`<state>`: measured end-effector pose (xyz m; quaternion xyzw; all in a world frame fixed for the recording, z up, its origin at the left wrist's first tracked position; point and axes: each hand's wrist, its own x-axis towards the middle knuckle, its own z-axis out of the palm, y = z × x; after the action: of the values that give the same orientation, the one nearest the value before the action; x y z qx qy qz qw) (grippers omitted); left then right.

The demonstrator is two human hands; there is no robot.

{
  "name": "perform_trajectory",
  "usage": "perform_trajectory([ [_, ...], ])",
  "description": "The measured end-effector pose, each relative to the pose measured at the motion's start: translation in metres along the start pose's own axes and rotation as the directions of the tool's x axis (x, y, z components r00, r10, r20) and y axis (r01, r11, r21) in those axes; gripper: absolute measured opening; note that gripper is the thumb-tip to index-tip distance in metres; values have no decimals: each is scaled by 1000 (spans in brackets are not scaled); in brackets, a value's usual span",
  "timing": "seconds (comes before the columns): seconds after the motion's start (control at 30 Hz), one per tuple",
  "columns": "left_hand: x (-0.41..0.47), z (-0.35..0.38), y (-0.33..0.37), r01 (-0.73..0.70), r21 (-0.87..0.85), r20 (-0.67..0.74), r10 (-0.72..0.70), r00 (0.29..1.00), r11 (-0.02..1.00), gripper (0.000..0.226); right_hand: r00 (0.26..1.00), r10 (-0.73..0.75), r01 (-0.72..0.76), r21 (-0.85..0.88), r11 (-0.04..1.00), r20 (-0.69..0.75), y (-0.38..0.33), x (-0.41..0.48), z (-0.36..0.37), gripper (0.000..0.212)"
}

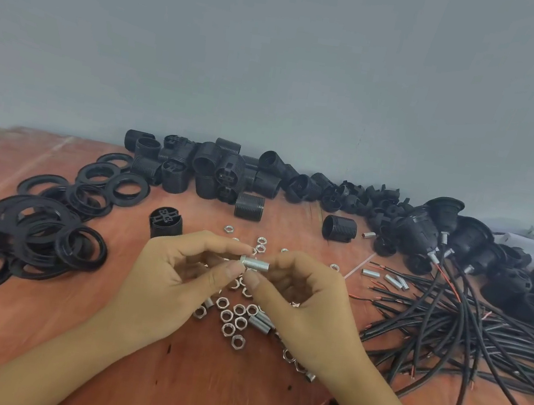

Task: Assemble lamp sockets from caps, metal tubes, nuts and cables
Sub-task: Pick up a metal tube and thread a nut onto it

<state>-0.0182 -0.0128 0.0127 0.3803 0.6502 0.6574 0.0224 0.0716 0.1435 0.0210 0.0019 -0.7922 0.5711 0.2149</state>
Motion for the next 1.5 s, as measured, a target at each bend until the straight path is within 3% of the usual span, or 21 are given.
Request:
perform_trajectory([
  [0.07,0,-2,-1,11,8,-15,-11,1000,1000,19,1000,-7,7,-3,1000,-3,-1,1,-4,20],
  [0.17,-1,-2,-3,11,23,16,-11,1000,1000,16,1000,6,-6,-13,1000,-27,-2,2,-2,11],
  [0.27,-1,-1,-4,0,29,29,0,1000,1000,16,999,38,-40,-72,997,-36,1,1,0,48],
  [0.4,-1,-3,-4,-9,55,23,7,1000,998,20,1000,18,-18,-40,999,5,0,2,0,34],
  [0.53,-2,-2,-6,-14,86,53,10,999,996,19,997,69,-70,-37,997,-26,2,1,2,55],
  [0.63,-2,-2,-5,-29,88,52,25,998,996,19,999,35,-37,-49,998,-26,2,2,2,36],
  [0.77,-4,-2,-5,-25,59,55,22,998,998,19,999,35,-36,-54,998,-24,4,1,3,61],
  [0.93,1,-6,-1,-29,-6,14,29,999,1000,15,995,-1,7,-54,999,98,6,-1,4,21],
  [1.1,1,-5,-1,-35,2,64,35,997,999,18,993,-42,50,-69,996,110,5,-2,6,52],
  [1.27,1,-6,-2,-26,-13,60,26,998,1000,18,1000,4,-2,-78,997,30,5,1,6,34],
  [1.43,-2,-3,-3,-43,16,87,41,995,999,18,999,40,-40,-19,999,28,5,1,8,50],
  [1.5,-1,-4,-3,-40,-1,58,40,997,999,19,998,26,-26,3,1000,60,3,0,8,44],
])
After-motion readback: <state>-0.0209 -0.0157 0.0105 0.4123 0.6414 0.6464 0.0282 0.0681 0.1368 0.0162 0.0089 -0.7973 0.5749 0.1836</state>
